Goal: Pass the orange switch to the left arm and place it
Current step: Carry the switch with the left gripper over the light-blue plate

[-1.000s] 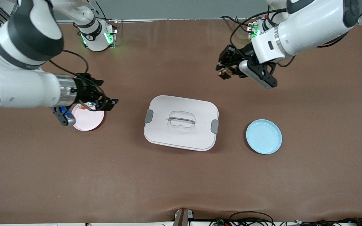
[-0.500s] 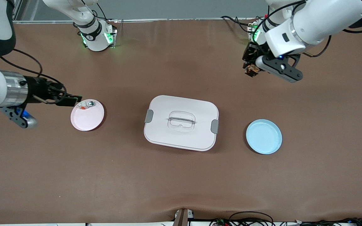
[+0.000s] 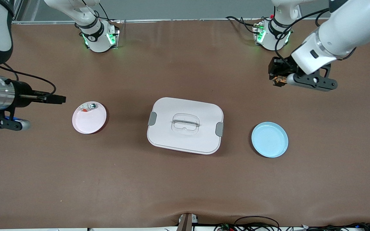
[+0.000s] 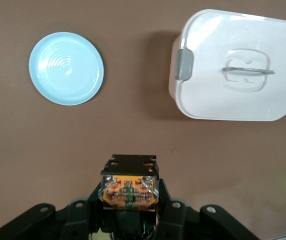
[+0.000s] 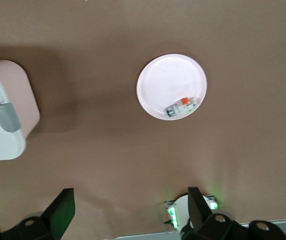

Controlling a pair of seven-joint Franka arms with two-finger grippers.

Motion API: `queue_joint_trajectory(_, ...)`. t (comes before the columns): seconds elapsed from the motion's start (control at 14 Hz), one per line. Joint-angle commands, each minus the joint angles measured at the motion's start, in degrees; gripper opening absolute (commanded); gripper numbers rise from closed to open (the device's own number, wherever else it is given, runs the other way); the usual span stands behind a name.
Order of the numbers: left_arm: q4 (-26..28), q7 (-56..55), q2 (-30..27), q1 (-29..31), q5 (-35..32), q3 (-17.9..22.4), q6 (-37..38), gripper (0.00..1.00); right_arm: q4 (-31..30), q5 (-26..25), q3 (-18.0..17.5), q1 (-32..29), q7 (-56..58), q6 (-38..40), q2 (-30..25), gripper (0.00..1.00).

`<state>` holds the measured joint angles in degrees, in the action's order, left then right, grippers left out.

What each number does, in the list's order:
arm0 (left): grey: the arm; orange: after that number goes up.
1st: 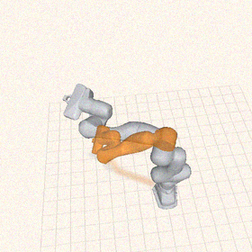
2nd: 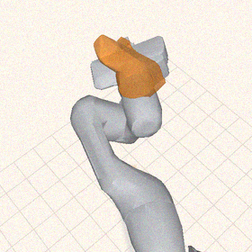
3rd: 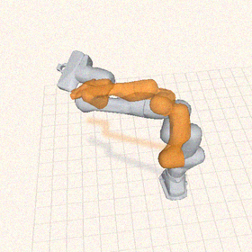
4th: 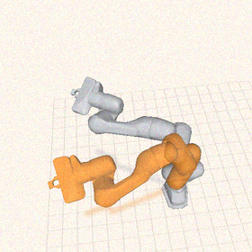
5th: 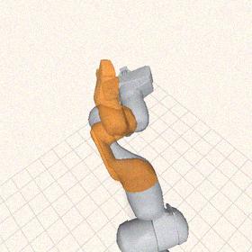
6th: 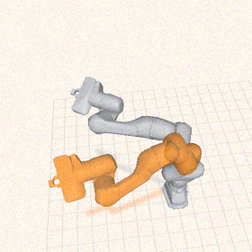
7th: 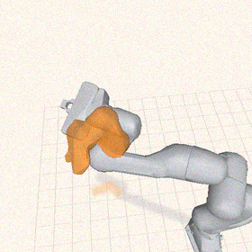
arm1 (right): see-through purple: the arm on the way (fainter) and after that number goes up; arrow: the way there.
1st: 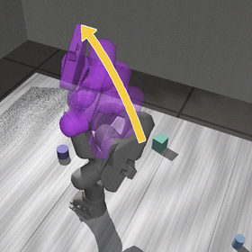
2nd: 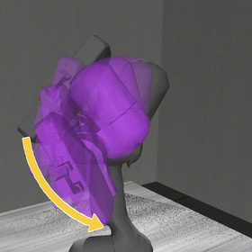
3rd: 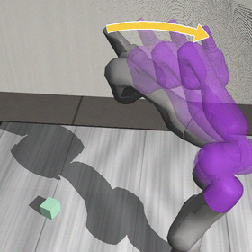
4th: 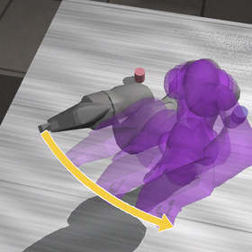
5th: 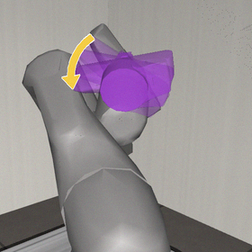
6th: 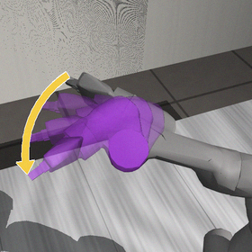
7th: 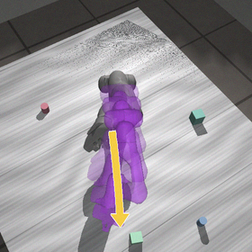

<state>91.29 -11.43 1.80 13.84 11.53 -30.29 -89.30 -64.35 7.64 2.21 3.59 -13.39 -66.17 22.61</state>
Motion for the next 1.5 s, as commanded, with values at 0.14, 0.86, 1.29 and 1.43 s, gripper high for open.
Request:
queue_joint_trajectory(0.14,-0.68,-11.23,0.40,3.12,-1.68,-0.47,1.24,0.00,0.72,-7.00,-1.15,-1.83,4.59,1.92,-0.02,1.00)
queue_joint_trajectory(0.86,-0.33,-42.57,2.24,8.58,-4.31,-0.47,-1.21,0.00,0.36,-8.42,-0.98,-3.69,13.65,1.75,-0.02,1.00)
queue_joint_trajectory(1.29,6.87,-66.94,2.33,7.00,-7.84,-1.09,-13.07,0.00,0.71,-8.34,-0.80,-4.29,10.93,-0.18,-0.02,1.00)
queue_joint_trajectory(1.43,10.73,-71.09,2.33,6.91,-10.19,-1.26,-17.64,0.00,0.72,-8.43,-0.71,-4.21,10.06,-1.15,-0.19,1.00)
